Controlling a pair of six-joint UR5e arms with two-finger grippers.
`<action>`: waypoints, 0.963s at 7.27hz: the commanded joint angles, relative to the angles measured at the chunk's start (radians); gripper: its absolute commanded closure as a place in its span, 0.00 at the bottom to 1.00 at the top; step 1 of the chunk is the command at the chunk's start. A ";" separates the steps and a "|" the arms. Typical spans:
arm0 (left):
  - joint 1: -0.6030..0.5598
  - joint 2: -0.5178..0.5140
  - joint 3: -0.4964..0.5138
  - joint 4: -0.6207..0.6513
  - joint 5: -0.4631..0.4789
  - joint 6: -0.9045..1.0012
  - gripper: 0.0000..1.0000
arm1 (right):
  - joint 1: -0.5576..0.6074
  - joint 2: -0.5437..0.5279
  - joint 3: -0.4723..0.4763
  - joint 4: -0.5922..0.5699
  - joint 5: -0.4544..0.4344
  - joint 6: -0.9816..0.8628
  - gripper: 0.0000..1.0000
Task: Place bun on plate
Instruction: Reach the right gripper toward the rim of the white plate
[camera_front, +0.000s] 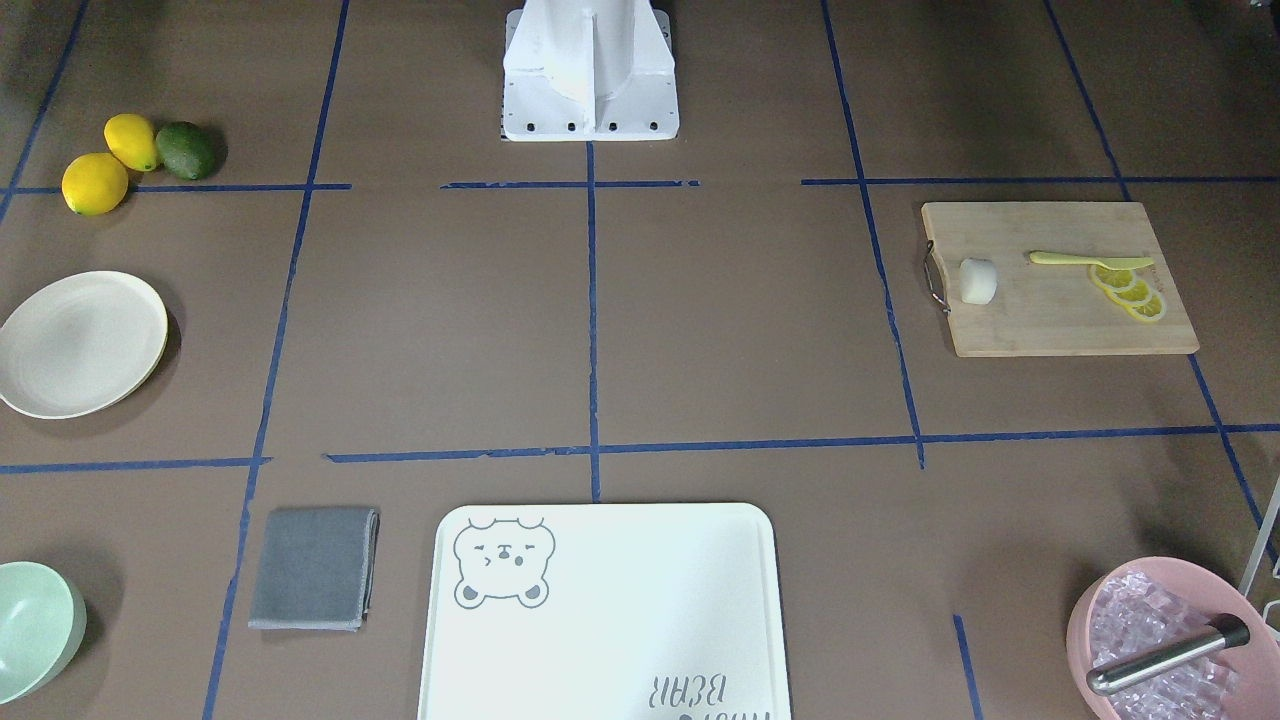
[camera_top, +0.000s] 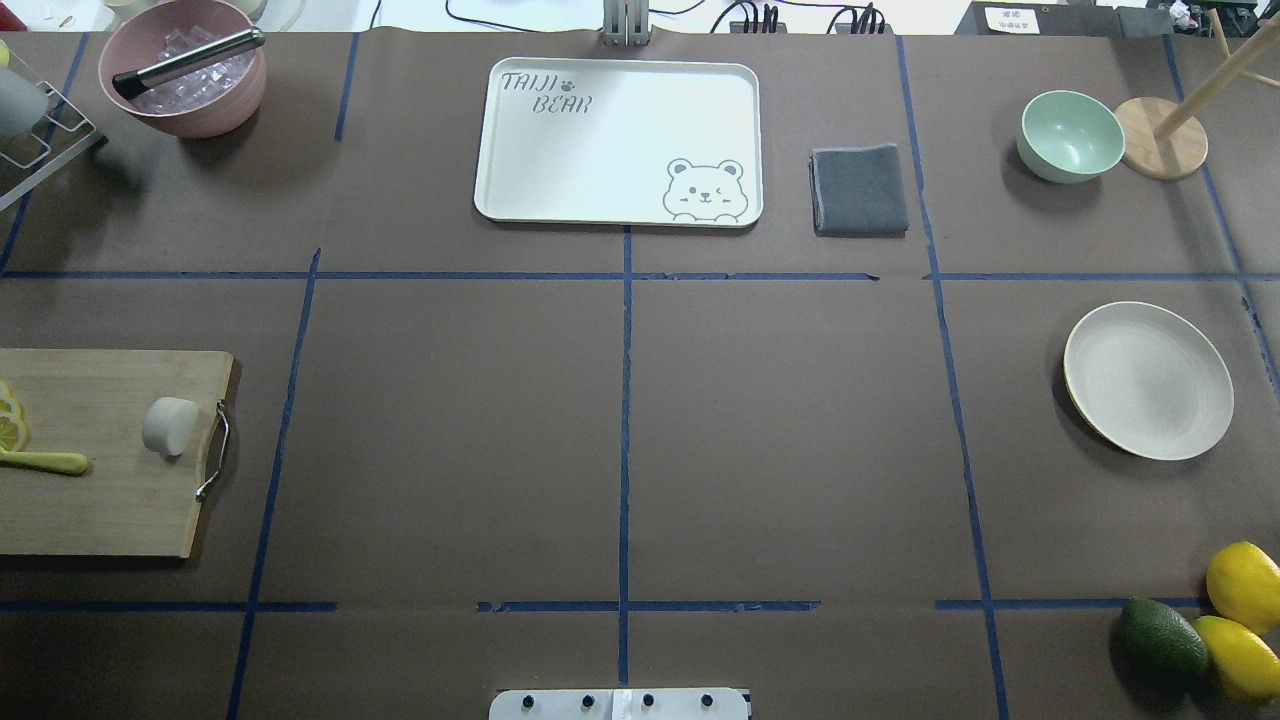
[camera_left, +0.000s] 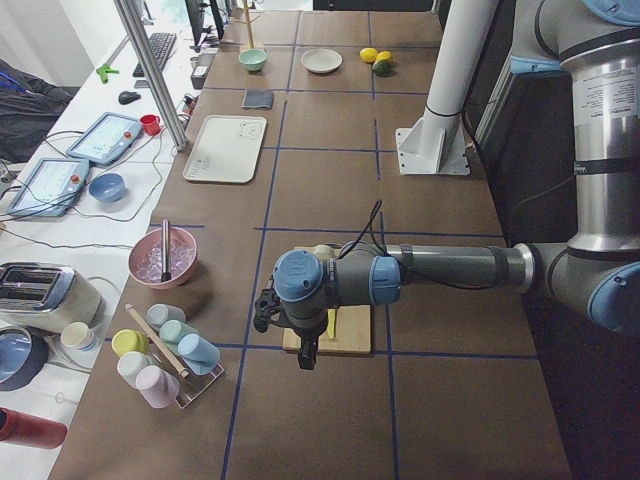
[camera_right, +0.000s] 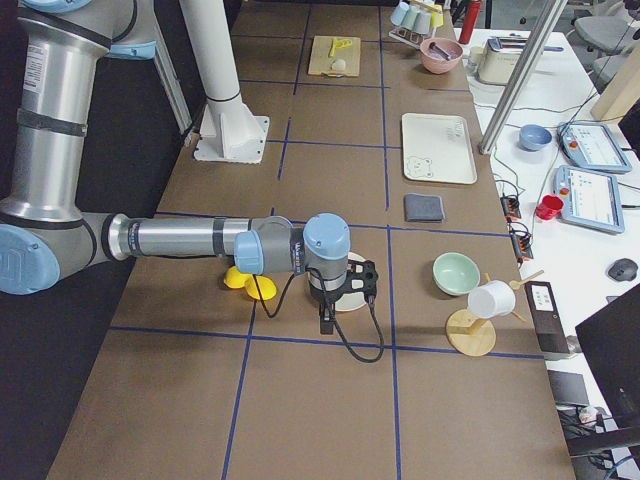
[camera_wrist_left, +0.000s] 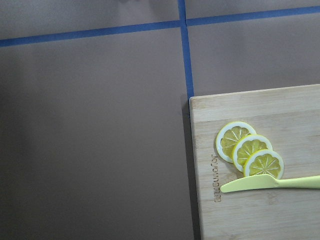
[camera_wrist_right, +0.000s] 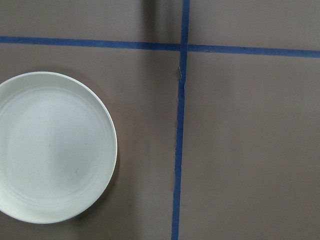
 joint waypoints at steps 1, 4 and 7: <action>0.000 0.000 -0.001 0.000 0.000 0.000 0.00 | -0.111 0.005 -0.158 0.342 -0.003 0.201 0.00; 0.000 0.000 -0.001 0.000 0.000 0.000 0.00 | -0.251 0.055 -0.287 0.541 -0.007 0.355 0.03; 0.000 0.000 0.002 0.000 0.000 0.000 0.00 | -0.313 0.086 -0.324 0.541 -0.011 0.357 0.10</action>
